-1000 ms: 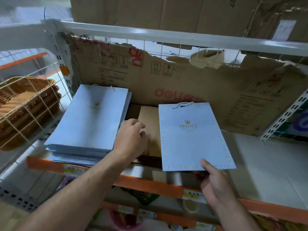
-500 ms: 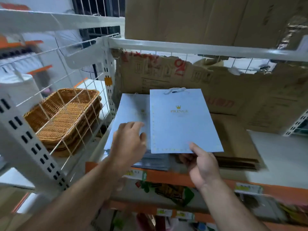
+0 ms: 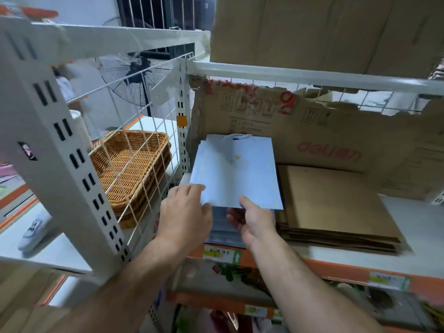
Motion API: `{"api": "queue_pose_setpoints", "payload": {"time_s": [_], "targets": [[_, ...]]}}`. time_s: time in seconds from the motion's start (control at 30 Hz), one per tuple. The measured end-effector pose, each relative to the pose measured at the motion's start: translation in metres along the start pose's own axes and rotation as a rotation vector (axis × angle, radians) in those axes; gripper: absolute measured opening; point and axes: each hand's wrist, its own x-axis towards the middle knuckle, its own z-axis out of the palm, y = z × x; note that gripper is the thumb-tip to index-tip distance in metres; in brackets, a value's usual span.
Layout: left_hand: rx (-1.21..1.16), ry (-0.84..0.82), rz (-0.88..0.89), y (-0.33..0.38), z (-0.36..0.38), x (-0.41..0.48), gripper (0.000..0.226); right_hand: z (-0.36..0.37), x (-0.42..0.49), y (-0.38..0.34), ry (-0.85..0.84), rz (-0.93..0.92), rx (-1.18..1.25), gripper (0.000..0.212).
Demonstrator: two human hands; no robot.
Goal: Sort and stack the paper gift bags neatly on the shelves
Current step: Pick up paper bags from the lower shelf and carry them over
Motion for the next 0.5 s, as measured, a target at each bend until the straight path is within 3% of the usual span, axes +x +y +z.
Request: {"api": "queue_pose_setpoints", "payload": {"time_s": [0.3, 0.5], "targets": [[0.006, -0.065, 0.01, 0.003, 0.01, 0.0, 0.048, -0.019, -0.013, -0.003, -0.094, 0.142, -0.163, 0.03], [0.015, -0.081, 0.002, 0.005, 0.014, 0.001, 0.048, -0.023, -0.015, 0.0, -0.089, 0.105, -0.012, 0.021]]}}
